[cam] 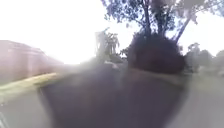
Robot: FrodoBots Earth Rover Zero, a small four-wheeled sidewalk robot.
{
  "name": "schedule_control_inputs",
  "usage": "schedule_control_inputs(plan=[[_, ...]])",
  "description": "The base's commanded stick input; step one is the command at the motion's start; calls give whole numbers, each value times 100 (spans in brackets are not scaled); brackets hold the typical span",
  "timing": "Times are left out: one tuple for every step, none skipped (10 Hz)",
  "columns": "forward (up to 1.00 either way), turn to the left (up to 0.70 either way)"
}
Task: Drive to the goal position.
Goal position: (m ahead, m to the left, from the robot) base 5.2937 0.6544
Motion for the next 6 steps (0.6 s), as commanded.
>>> schedule_control_inputs(plan=[[100, 0], [100, 0], [100, 0], [100, 0], [100, 0], [100, 0]])
